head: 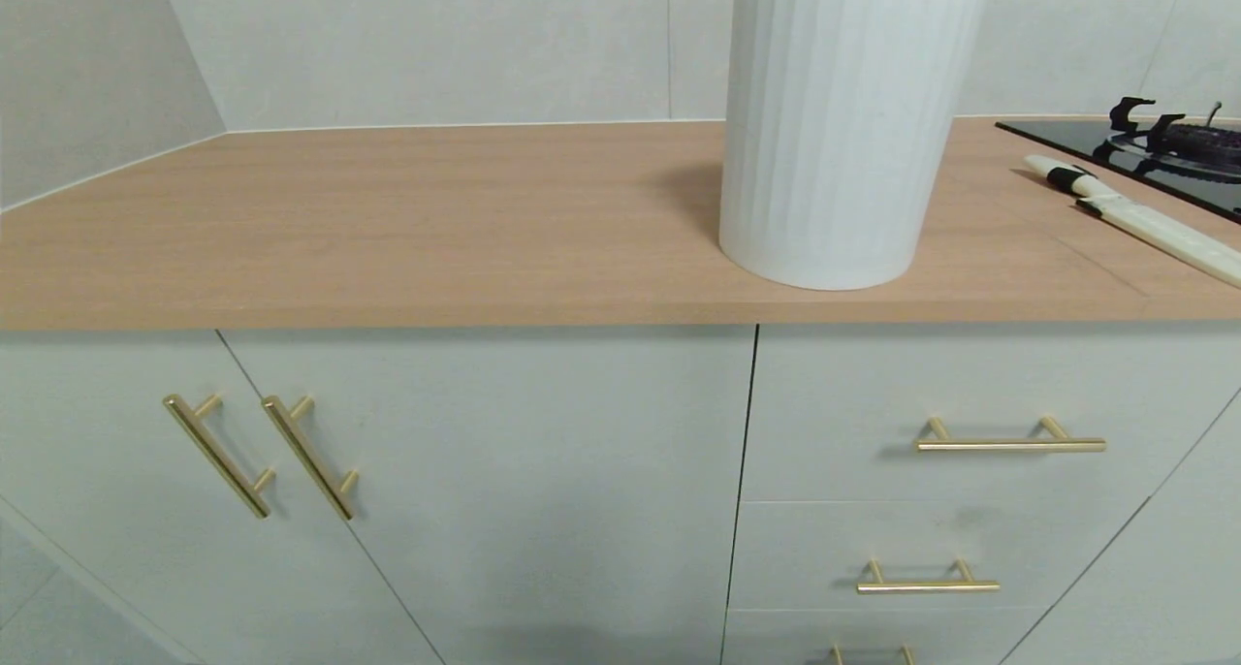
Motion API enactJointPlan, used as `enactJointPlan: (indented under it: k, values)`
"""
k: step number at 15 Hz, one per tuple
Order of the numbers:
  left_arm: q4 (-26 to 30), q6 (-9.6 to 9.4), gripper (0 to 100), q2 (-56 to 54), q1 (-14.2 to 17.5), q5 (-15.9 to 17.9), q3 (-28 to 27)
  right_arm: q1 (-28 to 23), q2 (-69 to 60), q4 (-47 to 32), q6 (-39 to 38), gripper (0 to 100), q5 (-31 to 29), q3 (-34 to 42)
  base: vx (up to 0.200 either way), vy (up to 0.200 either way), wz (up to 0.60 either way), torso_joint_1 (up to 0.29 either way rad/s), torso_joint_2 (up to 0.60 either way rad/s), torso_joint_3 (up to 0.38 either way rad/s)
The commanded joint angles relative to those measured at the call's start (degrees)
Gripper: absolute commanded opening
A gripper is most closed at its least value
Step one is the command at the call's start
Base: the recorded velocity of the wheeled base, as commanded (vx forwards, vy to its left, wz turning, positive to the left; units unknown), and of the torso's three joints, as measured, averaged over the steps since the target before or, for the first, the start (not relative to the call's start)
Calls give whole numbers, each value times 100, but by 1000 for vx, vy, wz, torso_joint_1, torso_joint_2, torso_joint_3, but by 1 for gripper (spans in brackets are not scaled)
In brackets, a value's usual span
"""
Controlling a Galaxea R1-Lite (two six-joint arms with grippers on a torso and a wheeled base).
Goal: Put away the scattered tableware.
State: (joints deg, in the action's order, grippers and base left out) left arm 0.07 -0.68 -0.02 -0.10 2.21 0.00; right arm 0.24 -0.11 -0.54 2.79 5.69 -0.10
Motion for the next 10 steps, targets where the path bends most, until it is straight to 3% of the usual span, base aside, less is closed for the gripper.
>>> enactJointPlan:
  k: [1, 5, 8, 10]
  values:
    - [1, -2, 100, 2, 1, -1, 0, 2, 11, 1, 2, 100, 2, 1, 0, 0, 0, 0, 0, 0]
    - [1, -2, 100, 2, 1, -1, 0, 2, 11, 1, 2, 100, 2, 1, 0, 0, 0, 0, 0, 0]
    - [1, -2, 100, 2, 1, -1, 0, 2, 11, 1, 2, 100, 2, 1, 0, 0, -600, 1, 1, 2]
    - [1, -2, 100, 2, 1, -1, 0, 2, 11, 1, 2, 100, 2, 1, 0, 0, 0, 0, 0, 0]
